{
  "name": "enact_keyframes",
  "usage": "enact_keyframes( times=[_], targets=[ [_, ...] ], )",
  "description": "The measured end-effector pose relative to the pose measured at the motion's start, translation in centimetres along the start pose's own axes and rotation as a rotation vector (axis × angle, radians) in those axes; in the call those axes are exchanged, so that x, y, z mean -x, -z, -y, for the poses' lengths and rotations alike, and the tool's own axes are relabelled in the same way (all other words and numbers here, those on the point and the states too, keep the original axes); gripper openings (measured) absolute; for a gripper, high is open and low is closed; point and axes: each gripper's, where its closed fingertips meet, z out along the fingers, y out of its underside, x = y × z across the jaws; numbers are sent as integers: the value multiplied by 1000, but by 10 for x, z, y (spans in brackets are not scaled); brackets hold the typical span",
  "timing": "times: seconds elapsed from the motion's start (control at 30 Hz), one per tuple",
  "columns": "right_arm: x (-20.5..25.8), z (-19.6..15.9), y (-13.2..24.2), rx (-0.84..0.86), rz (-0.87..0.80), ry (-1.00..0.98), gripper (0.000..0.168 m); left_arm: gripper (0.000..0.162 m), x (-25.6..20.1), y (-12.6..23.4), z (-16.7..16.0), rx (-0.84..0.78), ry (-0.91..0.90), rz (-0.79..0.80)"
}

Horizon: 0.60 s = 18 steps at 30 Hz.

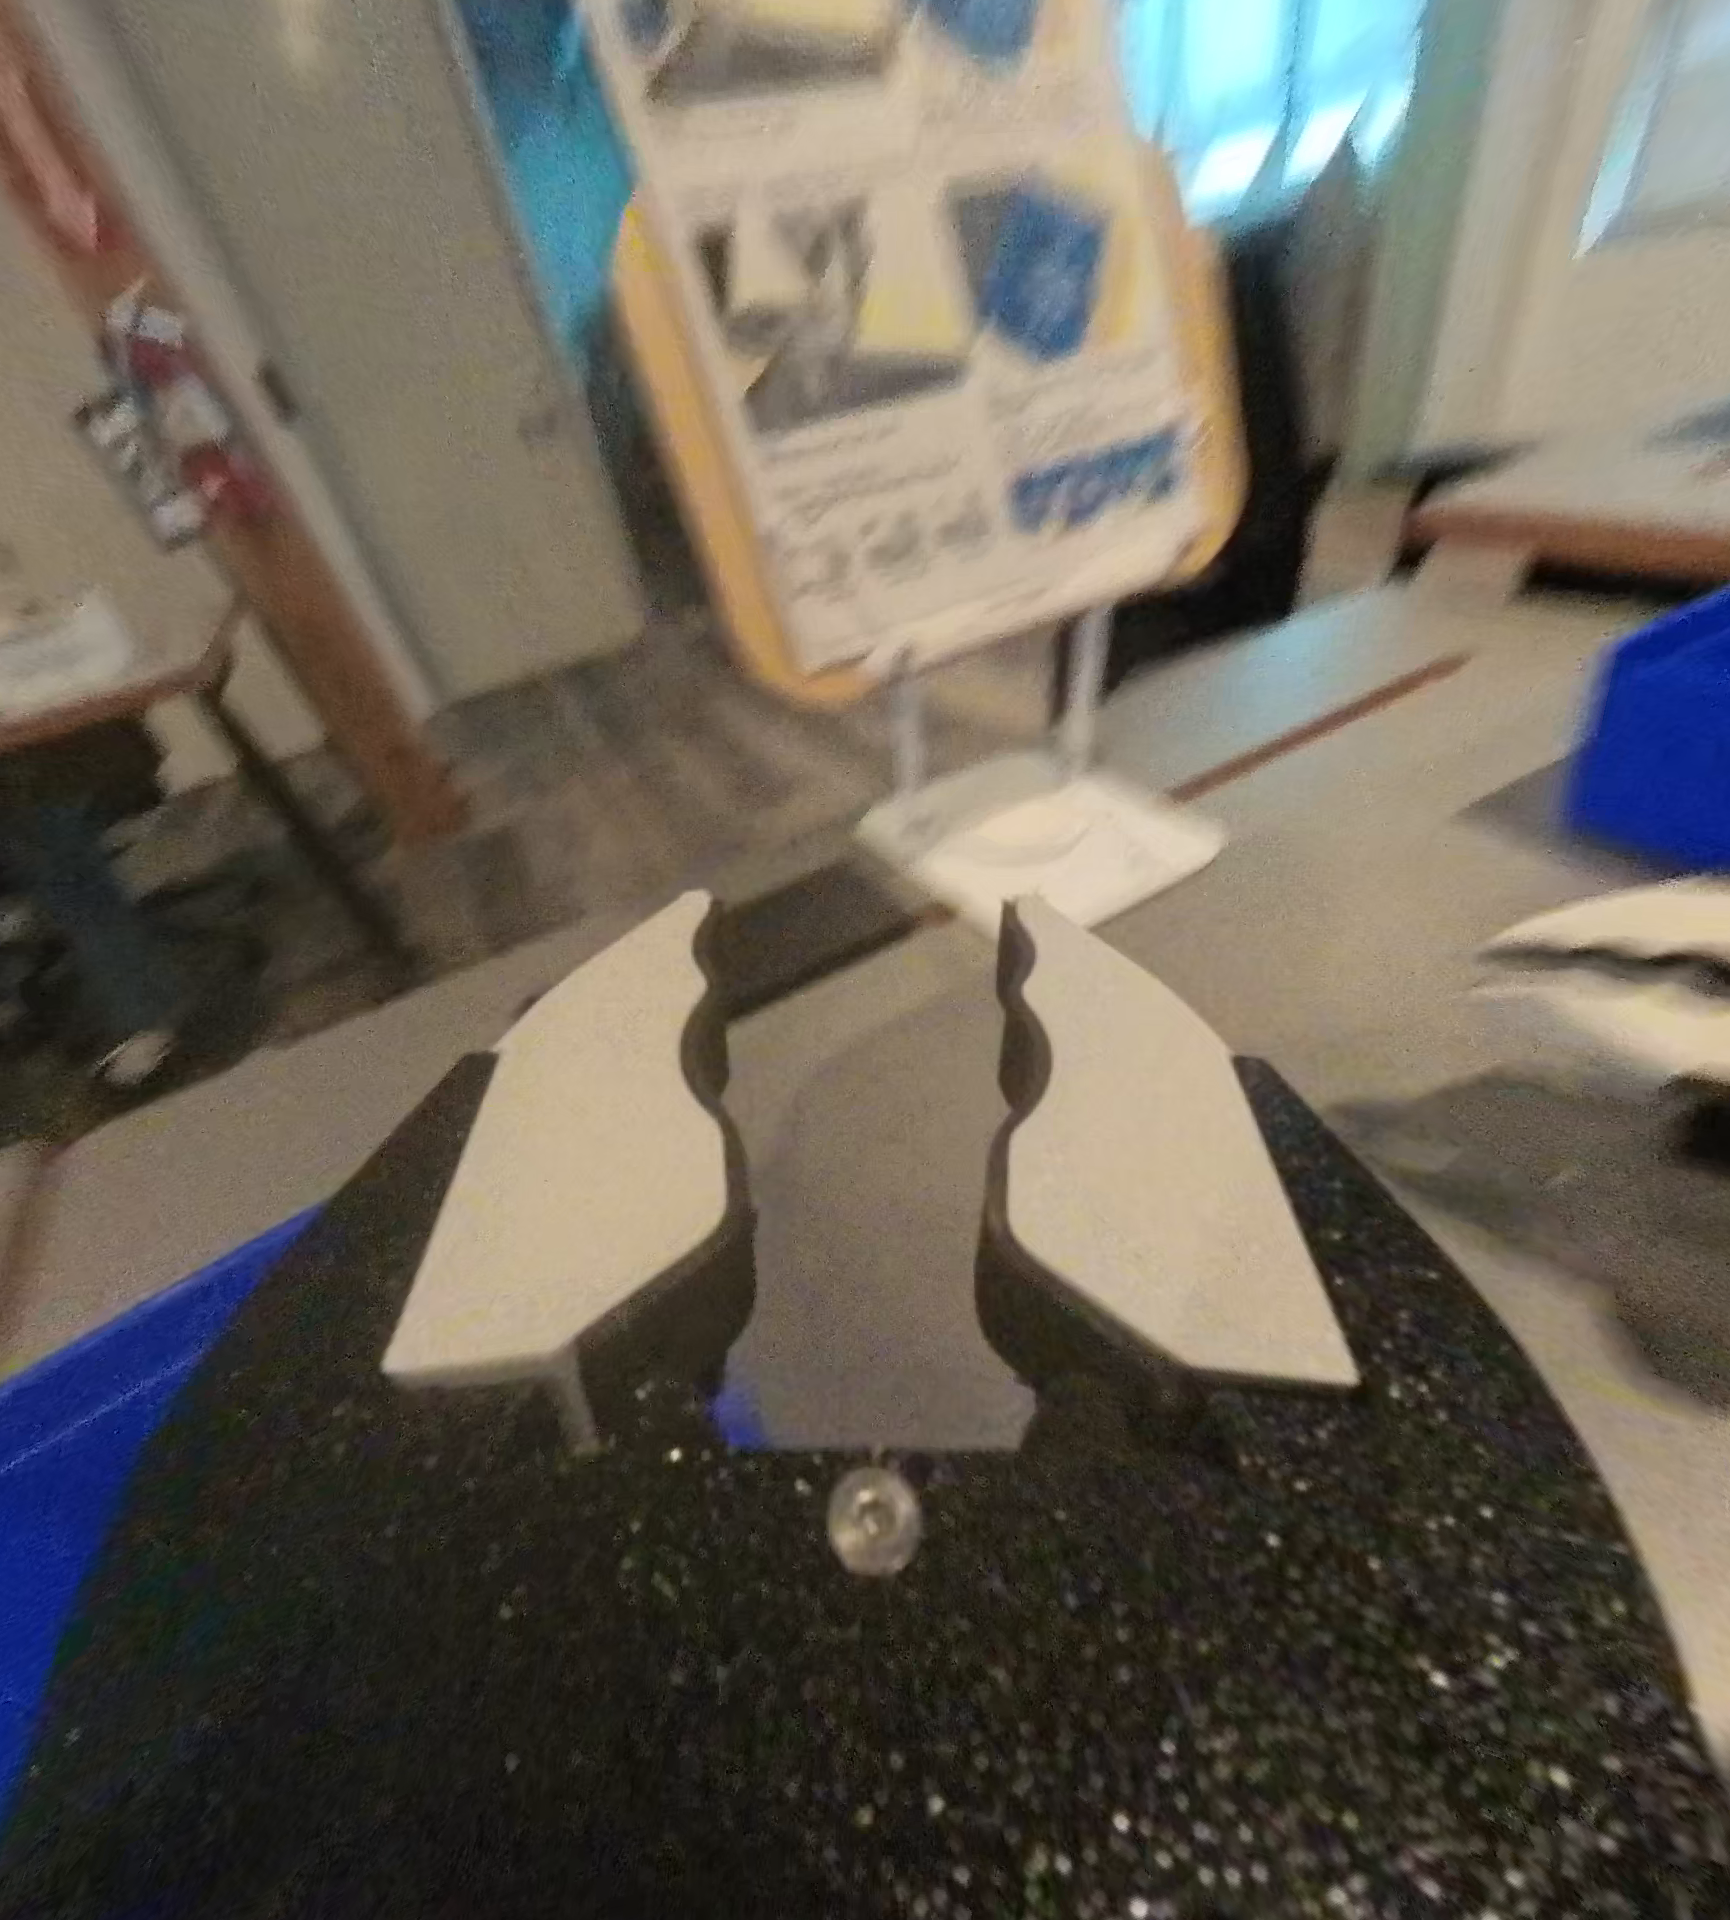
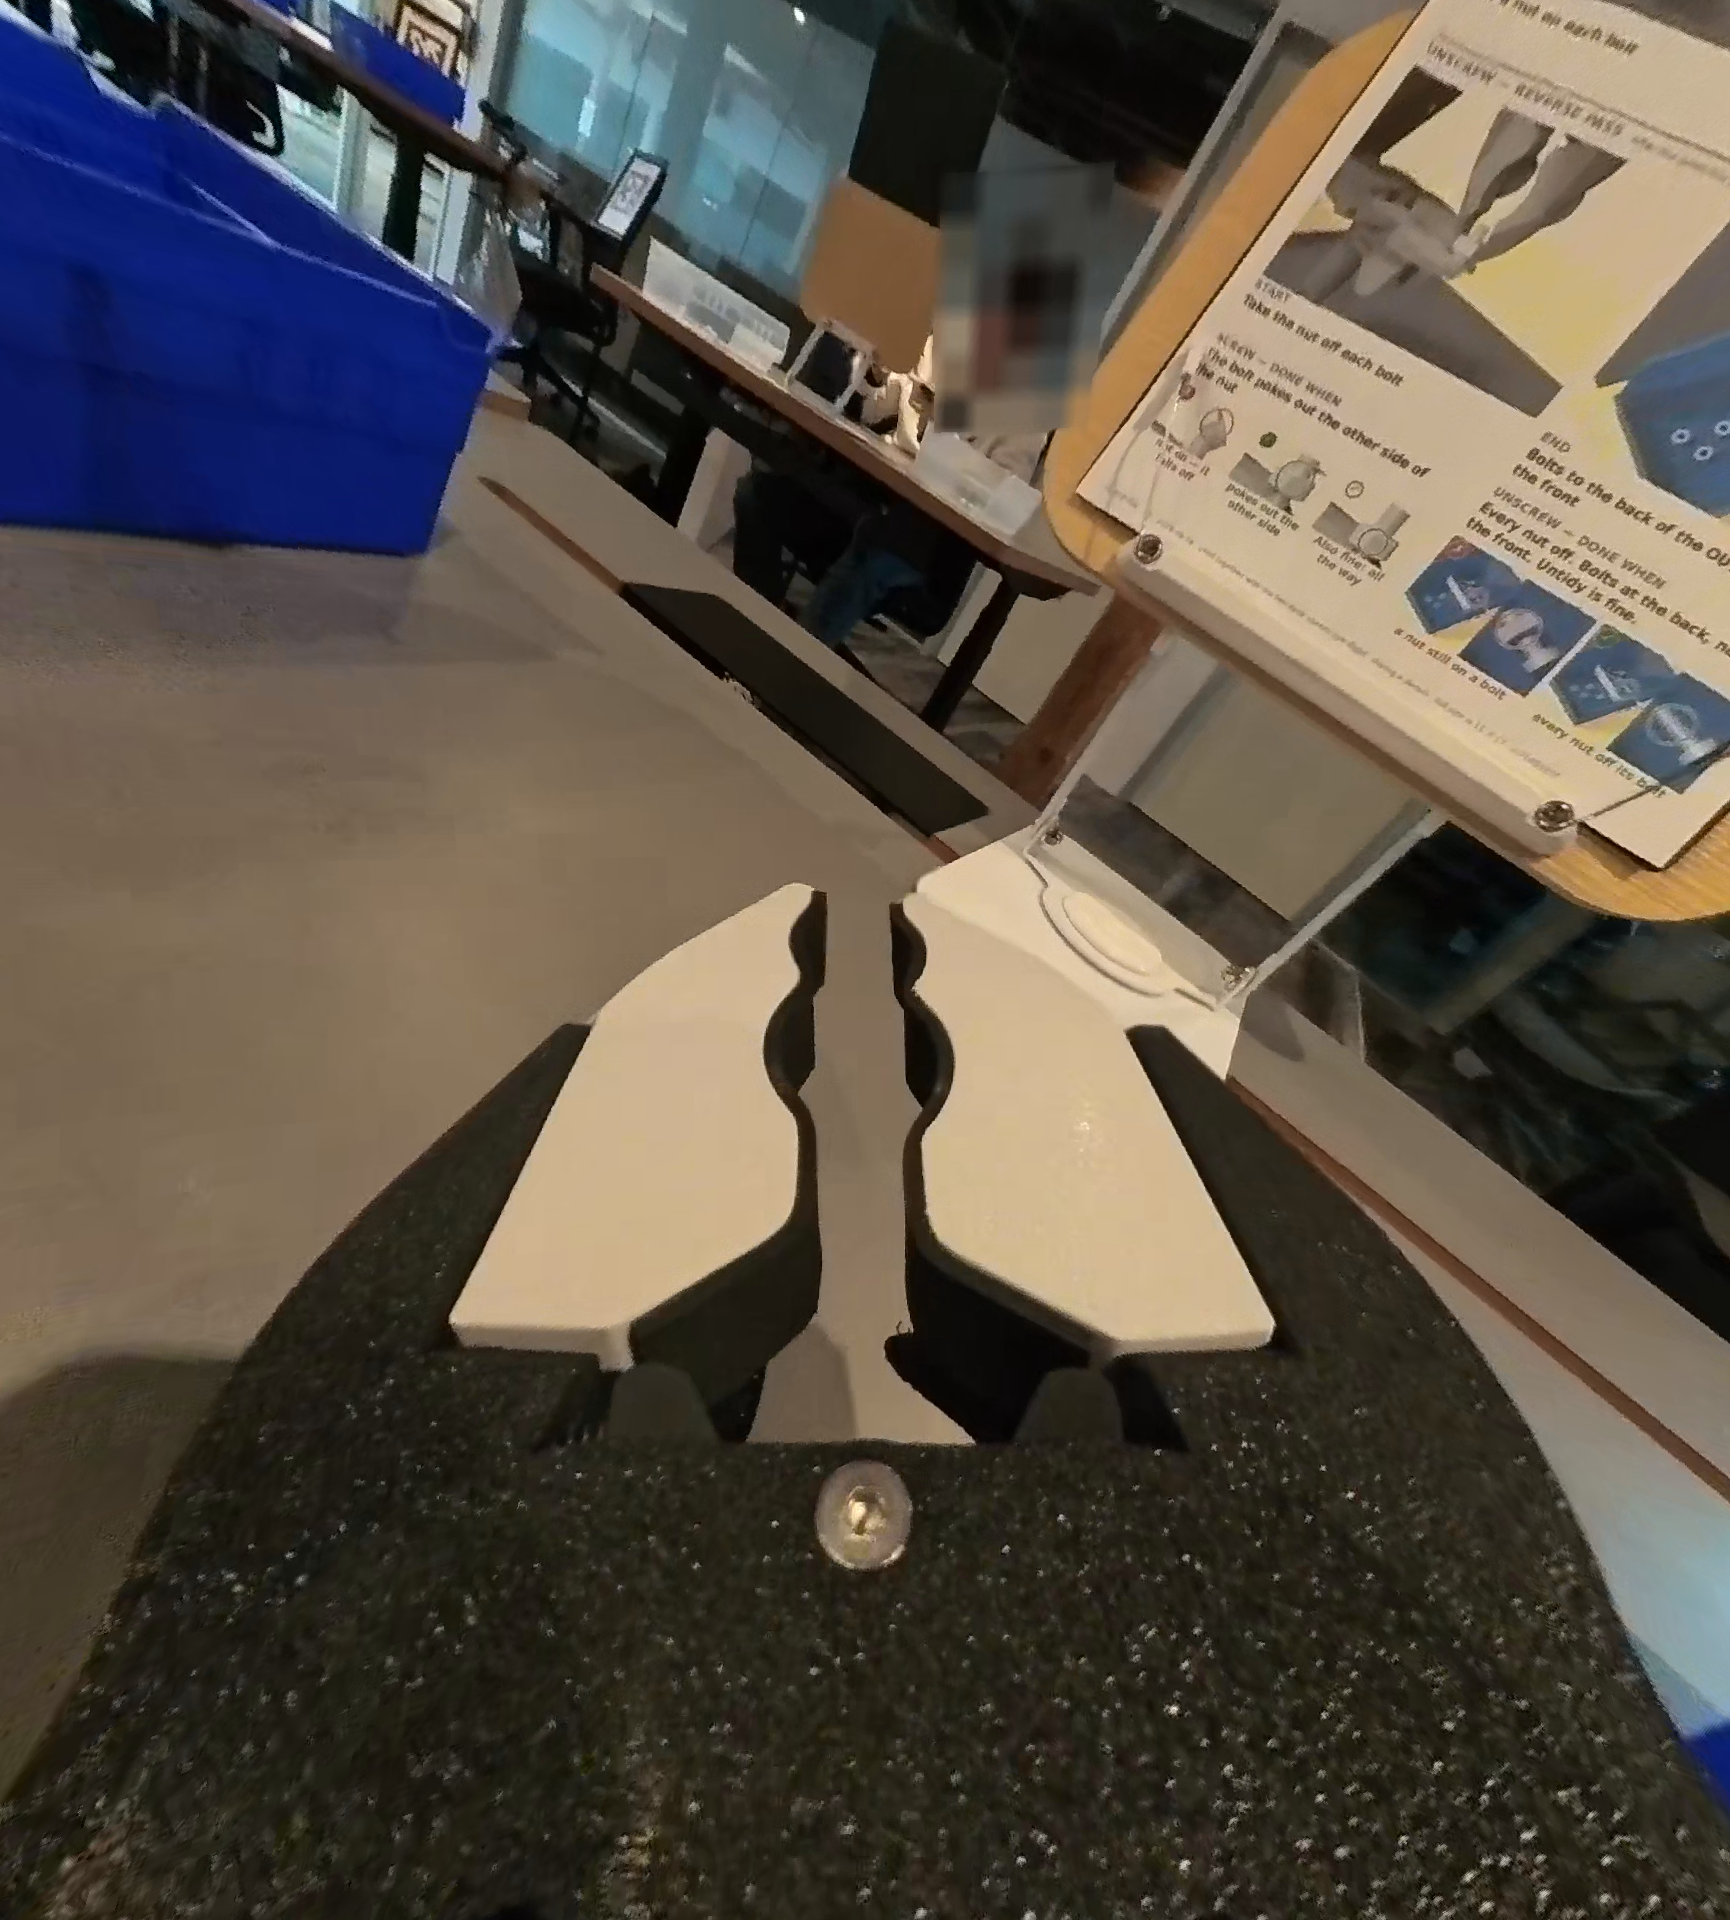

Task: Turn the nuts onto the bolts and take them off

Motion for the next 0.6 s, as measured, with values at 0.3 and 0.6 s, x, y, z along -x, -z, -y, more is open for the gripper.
enact_keyframes(
  times=[0.3, 0.6],
  targets=[
    [-3, 8, 7, -67, 21, -74, 11, 40, 120, 0, -160, 962, -136, -165],
    [-4, 8, 8, -76, 35, -111, 11, 20, 81, -4, -191, 1067, -89, -352]
  ],
)
